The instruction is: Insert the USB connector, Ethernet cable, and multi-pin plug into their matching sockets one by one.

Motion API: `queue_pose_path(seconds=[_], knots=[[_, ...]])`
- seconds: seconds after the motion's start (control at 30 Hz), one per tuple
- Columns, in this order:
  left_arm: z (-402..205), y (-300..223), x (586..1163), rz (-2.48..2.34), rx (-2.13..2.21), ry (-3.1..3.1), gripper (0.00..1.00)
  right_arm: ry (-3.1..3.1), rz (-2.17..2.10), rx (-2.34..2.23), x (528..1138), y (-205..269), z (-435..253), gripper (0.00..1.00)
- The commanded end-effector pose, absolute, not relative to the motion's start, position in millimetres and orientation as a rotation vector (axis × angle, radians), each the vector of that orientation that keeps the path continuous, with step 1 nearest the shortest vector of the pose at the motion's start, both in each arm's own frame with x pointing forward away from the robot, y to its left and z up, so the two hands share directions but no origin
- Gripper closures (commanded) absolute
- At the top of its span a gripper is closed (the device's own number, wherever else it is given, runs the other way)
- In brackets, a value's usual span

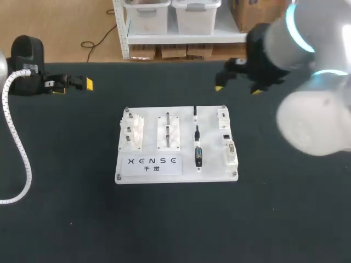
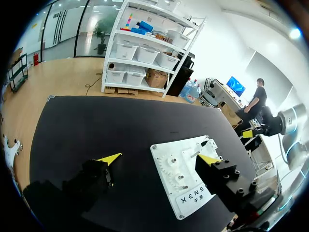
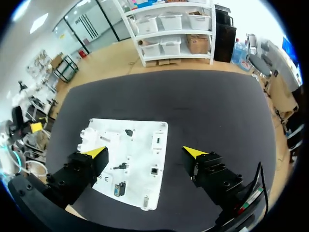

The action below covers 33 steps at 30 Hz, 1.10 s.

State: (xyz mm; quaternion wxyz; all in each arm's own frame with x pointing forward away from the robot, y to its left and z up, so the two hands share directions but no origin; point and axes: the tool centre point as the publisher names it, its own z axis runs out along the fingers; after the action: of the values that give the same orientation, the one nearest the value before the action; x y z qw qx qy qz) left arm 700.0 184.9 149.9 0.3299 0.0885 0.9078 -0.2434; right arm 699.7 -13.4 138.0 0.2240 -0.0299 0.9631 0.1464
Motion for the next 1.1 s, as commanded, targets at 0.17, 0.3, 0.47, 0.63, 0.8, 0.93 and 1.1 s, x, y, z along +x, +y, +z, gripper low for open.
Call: queue_pose_path(seconds=[0.17, 0.3, 0.47, 0.63, 0.8, 0.93, 1.1], knots=[[149.9, 184.9, 700.0, -0.637, 0.231, 2.374, 0.00, 2.717, -0.061, 0.059, 718.8, 25.6, 119.9, 0.00], [149.9, 184.9, 700.0, -0.637, 0.231, 2.374, 0.00, 2.722, -0.029, 0.072, 718.9, 26.3, 119.7, 0.00], [149.9, 184.9, 700.0, -0.637, 0.231, 2.374, 0.00, 2.722, -0.029, 0.072, 718.9, 26.3, 119.7, 0.00], [149.9, 184.9, 700.0, -0.637, 0.231, 2.374, 0.00, 2.722, -0.029, 0.072, 718.9, 26.3, 119.7, 0.00], [149.9, 184.9, 700.0, -0.637, 0.231, 2.374, 0.00, 2.722, -0.029, 0.072, 718.9, 26.3, 119.7, 0.00], [149.9, 184.9, 700.0, -0.637, 0.231, 2.374, 0.00, 2.722, -0.029, 0.072, 718.9, 26.3, 119.7, 0.00], [149.9, 184.9, 700.0, -0.637, 0.231, 2.374, 0.00, 2.722, -0.029, 0.072, 718.9, 26.3, 119.7, 0.00]])
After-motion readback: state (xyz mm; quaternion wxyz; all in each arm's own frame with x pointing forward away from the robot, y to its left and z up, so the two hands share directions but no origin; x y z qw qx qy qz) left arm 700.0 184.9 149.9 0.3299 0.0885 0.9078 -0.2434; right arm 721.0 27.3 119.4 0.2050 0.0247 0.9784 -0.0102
